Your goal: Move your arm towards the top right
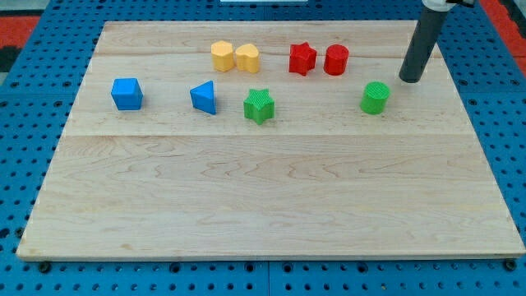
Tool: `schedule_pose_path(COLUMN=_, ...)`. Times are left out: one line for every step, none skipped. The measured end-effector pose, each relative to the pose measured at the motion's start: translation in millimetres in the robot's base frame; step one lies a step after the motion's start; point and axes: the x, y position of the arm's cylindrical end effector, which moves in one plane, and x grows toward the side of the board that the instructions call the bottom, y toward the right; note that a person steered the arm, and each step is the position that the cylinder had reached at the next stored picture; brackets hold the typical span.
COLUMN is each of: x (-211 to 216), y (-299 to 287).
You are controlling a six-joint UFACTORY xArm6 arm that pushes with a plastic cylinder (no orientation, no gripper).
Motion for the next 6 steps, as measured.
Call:
schedule_pose_path(x=-14.9, y=0.0)
schedule_pose_path(x=-54.0, y=-1.0)
schedule_pose_path(x=-84.7, y=-1.4)
schedule_pose_path(x=-107.8, y=-2.5)
schedule_pose_path(x=-57.7, y=6.6)
schedule_pose_path(x=7.7, y=11.4)
